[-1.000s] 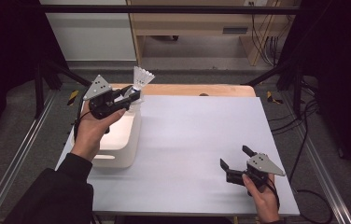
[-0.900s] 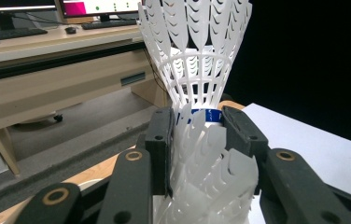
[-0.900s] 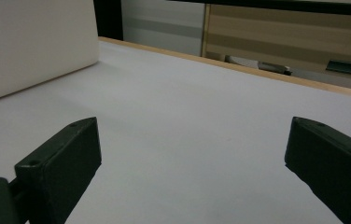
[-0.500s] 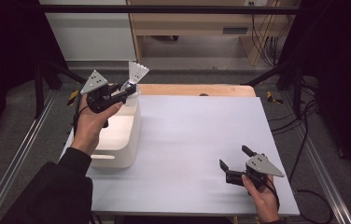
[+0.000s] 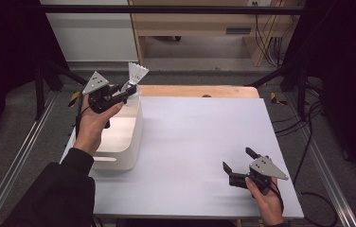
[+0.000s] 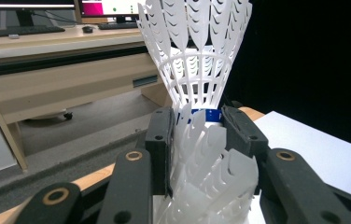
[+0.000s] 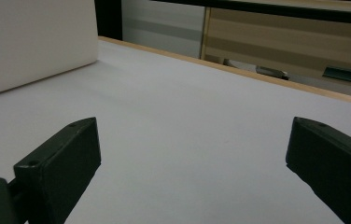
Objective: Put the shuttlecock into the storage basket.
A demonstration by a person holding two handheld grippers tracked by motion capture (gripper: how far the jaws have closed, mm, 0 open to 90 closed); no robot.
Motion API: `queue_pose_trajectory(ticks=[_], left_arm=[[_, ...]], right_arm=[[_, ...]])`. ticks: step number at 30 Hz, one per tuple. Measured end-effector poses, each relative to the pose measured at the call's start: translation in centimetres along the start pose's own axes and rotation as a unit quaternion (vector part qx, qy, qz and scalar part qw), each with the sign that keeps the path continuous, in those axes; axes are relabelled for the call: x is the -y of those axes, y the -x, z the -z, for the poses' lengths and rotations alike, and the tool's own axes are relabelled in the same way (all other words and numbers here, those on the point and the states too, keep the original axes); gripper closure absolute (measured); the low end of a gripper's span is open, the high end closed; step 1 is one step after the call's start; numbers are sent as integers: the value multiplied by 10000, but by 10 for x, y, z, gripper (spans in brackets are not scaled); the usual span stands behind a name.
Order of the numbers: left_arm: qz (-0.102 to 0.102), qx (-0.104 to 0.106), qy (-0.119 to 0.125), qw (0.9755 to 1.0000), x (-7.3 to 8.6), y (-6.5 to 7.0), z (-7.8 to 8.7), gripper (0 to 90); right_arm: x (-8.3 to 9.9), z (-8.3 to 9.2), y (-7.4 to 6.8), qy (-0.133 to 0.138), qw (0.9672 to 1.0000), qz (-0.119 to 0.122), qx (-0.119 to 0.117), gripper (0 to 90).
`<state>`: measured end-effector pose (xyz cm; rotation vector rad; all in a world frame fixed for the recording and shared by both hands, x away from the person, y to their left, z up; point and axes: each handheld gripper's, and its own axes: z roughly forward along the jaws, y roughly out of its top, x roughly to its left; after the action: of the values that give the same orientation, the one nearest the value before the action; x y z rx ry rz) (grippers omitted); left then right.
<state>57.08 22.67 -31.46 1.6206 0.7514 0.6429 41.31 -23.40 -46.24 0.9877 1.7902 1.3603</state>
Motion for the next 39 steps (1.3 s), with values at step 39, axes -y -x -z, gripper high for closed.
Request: queue_pose_trajectory(ticks=[39], left_arm=[[429, -117, -68, 9990, 37, -21, -11, 647]], right_arm=[[2, -4, -3, -56, 9999, 52, -84, 32]])
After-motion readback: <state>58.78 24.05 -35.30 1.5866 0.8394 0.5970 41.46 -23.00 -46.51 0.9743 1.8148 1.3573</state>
